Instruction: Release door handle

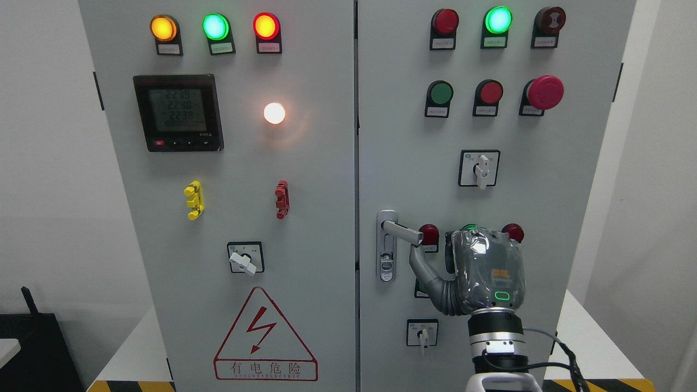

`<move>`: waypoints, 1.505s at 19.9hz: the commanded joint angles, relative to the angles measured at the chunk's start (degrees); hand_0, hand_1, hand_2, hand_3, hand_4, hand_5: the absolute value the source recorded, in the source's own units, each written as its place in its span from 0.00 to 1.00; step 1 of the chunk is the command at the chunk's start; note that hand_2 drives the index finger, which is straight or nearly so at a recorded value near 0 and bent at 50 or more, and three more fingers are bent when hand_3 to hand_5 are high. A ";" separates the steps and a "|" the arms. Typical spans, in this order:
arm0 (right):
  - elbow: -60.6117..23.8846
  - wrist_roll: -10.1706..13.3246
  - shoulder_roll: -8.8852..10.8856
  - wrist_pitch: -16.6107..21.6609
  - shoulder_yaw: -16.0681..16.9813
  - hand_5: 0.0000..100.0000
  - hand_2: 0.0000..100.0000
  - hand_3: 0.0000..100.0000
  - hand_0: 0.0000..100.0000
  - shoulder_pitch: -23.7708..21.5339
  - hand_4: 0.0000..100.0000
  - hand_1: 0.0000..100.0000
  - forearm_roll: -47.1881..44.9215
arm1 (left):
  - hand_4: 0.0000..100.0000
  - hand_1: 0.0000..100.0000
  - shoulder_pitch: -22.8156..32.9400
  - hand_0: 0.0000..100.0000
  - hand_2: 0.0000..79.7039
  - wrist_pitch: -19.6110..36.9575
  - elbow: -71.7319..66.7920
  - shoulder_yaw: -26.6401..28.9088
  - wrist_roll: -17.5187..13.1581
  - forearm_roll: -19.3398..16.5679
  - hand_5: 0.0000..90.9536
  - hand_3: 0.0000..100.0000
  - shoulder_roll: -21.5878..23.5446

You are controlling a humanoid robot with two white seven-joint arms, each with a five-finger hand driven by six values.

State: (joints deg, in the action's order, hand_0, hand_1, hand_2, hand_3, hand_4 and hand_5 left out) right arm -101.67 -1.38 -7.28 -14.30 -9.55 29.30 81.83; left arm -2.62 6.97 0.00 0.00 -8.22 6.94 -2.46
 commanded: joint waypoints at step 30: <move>-15.49 12.28 2.62 14.03 4.45 0.00 0.07 0.08 0.45 -22.71 0.00 0.14 -0.97 | 0.00 0.39 -0.02 0.12 0.00 -0.02 -0.97 0.62 0.05 0.00 0.00 0.00 0.00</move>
State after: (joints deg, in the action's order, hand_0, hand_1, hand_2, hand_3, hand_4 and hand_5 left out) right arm -112.51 10.93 -4.60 -0.50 -7.22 8.54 81.03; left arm -2.63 6.98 0.00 0.00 -8.22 6.94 -2.46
